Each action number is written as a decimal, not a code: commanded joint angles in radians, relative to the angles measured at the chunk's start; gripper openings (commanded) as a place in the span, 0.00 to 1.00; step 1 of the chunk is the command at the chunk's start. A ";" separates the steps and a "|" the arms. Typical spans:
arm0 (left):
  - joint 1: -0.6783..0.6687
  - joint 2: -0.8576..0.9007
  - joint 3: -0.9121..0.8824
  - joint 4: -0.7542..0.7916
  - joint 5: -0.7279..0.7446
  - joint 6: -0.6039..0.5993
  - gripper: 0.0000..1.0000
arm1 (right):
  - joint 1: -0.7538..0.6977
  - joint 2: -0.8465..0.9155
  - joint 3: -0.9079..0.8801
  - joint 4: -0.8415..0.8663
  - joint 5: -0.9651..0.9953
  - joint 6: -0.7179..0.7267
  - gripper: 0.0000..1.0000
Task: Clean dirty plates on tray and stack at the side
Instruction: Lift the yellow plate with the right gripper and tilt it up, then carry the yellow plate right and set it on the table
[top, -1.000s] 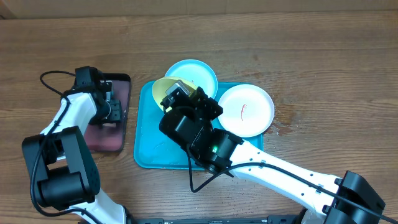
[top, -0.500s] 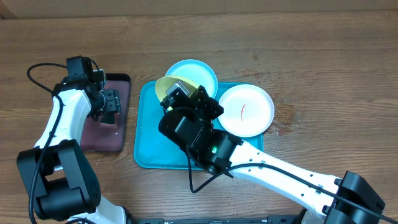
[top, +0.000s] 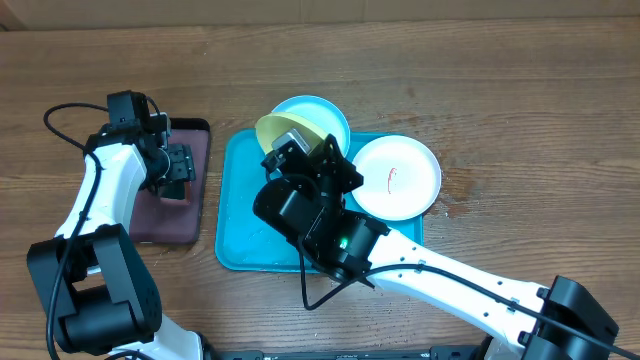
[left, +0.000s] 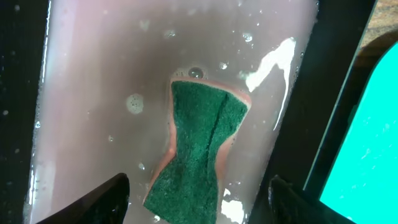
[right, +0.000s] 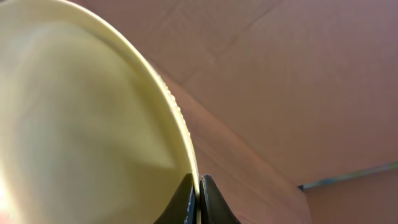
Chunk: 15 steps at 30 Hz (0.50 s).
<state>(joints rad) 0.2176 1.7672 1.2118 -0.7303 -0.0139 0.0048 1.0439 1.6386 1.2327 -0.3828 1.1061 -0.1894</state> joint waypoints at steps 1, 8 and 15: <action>-0.002 -0.013 0.006 0.000 0.015 -0.012 0.73 | -0.018 -0.025 0.024 -0.010 -0.005 0.115 0.04; -0.002 -0.013 0.006 -0.003 0.015 -0.012 0.73 | -0.147 -0.036 0.024 -0.053 -0.109 0.373 0.04; -0.003 -0.013 0.006 -0.007 0.015 -0.012 0.73 | -0.398 -0.043 0.025 -0.124 -0.558 0.576 0.04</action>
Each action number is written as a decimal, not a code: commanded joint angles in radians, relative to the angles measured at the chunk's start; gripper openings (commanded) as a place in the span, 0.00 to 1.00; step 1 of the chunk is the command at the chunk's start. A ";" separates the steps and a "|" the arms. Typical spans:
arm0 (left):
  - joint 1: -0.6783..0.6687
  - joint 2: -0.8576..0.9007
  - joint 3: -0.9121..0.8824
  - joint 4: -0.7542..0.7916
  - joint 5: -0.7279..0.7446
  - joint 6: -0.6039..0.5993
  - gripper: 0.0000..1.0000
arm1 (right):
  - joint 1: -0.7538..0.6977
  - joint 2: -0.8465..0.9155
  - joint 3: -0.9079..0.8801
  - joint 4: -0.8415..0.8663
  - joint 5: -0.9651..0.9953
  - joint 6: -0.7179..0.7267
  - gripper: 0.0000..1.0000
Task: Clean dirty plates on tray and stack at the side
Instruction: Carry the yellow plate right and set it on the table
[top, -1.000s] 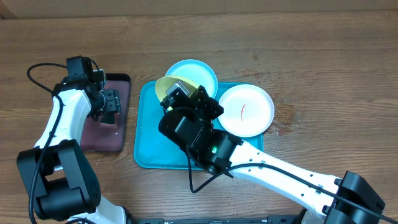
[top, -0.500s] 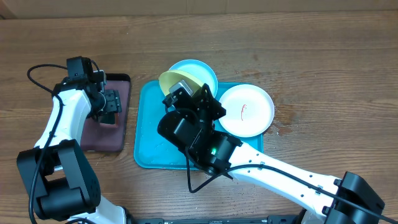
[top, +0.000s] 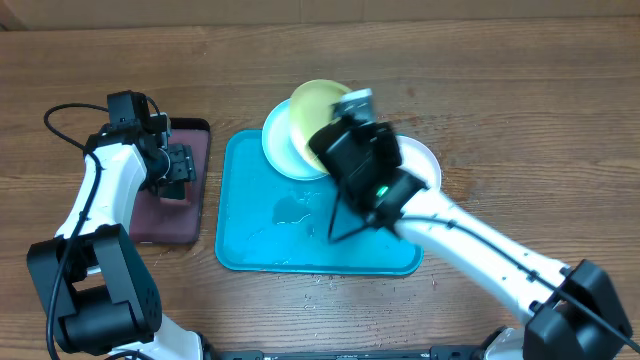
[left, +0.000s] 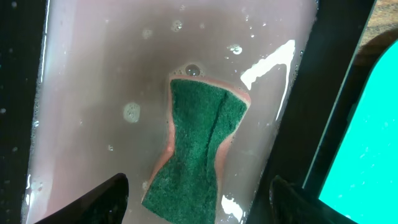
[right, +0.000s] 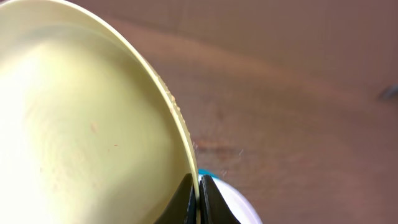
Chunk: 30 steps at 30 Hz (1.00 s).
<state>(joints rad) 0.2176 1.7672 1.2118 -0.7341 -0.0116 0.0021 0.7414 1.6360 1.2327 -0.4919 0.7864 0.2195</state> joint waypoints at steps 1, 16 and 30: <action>-0.003 -0.013 0.006 -0.006 0.013 -0.010 0.73 | -0.173 -0.045 0.026 -0.037 -0.334 0.211 0.04; -0.003 -0.013 0.006 -0.008 0.013 -0.010 0.75 | -0.882 -0.063 0.016 -0.276 -0.918 0.330 0.04; -0.003 -0.013 0.006 -0.011 0.013 -0.010 0.75 | -0.997 -0.061 -0.167 -0.265 -0.809 0.332 0.04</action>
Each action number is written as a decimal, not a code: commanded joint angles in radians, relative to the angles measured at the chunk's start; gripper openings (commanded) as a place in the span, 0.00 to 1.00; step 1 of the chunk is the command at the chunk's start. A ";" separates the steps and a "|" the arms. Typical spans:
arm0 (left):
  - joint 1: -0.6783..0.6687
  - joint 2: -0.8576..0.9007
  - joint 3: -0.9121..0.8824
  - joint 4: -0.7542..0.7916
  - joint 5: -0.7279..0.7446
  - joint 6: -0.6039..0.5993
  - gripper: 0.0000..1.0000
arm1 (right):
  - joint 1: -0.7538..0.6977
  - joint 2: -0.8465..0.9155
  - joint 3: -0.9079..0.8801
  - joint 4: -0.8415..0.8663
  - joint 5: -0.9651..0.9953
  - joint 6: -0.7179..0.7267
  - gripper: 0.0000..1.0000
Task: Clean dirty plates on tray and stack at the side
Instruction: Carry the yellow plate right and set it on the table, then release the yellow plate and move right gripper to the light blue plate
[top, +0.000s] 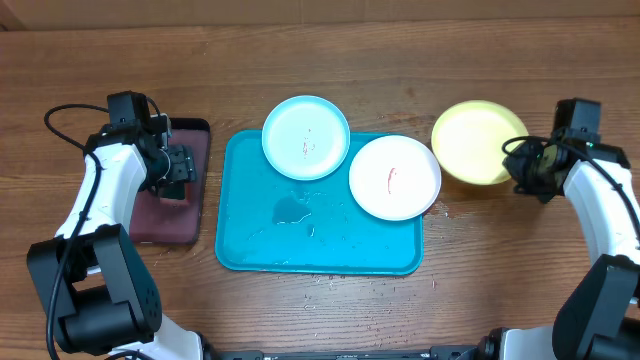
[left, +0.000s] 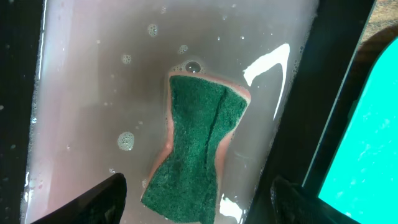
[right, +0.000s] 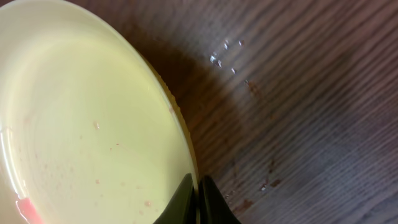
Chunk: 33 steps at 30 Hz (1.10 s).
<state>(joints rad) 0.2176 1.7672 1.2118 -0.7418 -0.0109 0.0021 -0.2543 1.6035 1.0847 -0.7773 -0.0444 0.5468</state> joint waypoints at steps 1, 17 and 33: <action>-0.003 -0.013 0.006 -0.003 0.012 -0.009 0.75 | -0.002 -0.029 -0.023 0.024 0.022 0.004 0.04; -0.003 -0.013 0.006 -0.004 0.011 -0.010 0.75 | 0.001 -0.022 -0.040 0.040 0.088 0.056 0.09; -0.004 -0.013 0.006 -0.006 0.012 -0.009 0.76 | 0.137 -0.022 0.062 0.086 -0.209 -0.313 0.40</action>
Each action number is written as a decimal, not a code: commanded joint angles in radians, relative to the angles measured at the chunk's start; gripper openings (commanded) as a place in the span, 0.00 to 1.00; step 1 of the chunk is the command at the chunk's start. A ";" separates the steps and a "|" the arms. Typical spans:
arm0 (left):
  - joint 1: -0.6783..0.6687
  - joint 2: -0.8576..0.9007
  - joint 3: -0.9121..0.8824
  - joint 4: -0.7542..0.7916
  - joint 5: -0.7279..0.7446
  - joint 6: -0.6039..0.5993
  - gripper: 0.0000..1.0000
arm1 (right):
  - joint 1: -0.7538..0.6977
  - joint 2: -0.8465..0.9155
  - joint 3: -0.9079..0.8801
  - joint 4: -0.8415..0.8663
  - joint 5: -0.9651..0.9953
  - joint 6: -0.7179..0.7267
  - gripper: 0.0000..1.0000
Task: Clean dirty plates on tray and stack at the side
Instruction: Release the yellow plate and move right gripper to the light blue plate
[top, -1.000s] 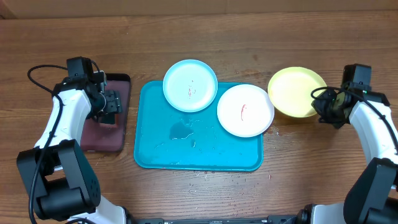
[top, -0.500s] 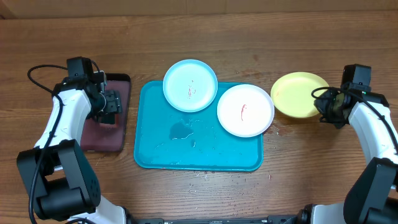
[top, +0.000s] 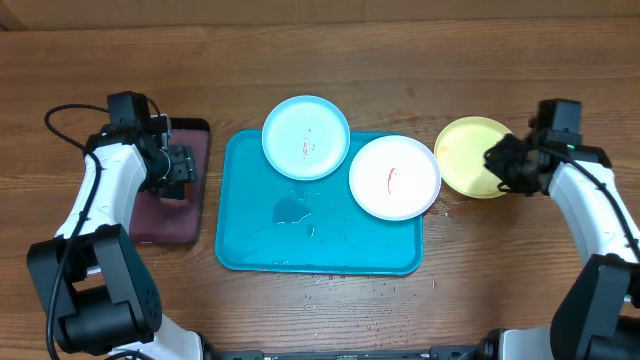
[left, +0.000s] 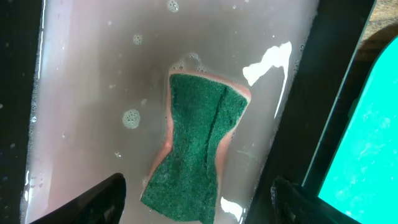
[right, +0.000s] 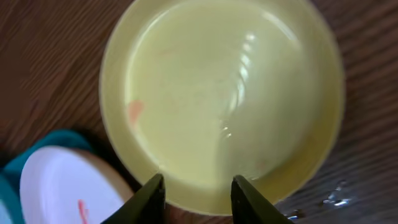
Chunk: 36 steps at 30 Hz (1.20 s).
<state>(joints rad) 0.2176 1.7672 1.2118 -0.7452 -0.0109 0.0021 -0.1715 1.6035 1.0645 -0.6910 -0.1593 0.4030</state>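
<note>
The yellow plate (top: 470, 155) (right: 221, 93) lies flat on the table, right of the teal tray (top: 300, 235). My right gripper (top: 503, 166) (right: 198, 194) is open, its fingers straddling the plate's near rim. A white plate (top: 394, 177) (right: 62, 186) with a red smear sits on the tray's right part. A light blue plate (top: 306, 137) with red marks overlaps the tray's back edge. My left gripper (top: 175, 170) (left: 199, 202) hangs open over the green sponge (left: 202, 143), which lies in soapy water.
A black basin (top: 165, 222) of pinkish soapy water stands left of the tray, its dark rim (left: 323, 112) beside the tray's edge (left: 367, 149). A puddle (top: 290, 210) marks the tray's middle. Water drops (right: 333, 196) lie on the wood by the yellow plate.
My right gripper has let go of the yellow plate and now stands open over its rim. The plate lies flat, a little nearer the tray. The left gripper and sponge have not moved.
My right gripper first held the yellow plate tilted over the tray, then farther right above the blue plate. Then it held the plate on the table right of the tray, and now the plate is released there. The left gripper stayed open over the sponge throughout.
</note>
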 joint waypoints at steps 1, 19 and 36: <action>-0.004 -0.013 0.006 -0.003 0.012 -0.009 0.76 | 0.078 -0.022 0.107 -0.006 -0.105 -0.206 0.45; -0.005 -0.013 0.006 -0.003 0.012 -0.009 0.77 | 0.441 0.237 0.605 -0.264 -0.078 -0.378 0.54; -0.005 -0.013 0.006 -0.011 0.012 -0.010 0.77 | 0.552 0.555 0.674 -0.090 -0.066 -0.198 0.40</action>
<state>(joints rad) 0.2176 1.7672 1.2118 -0.7555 -0.0105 0.0021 0.3691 2.1490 1.7199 -0.8017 -0.2333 0.1337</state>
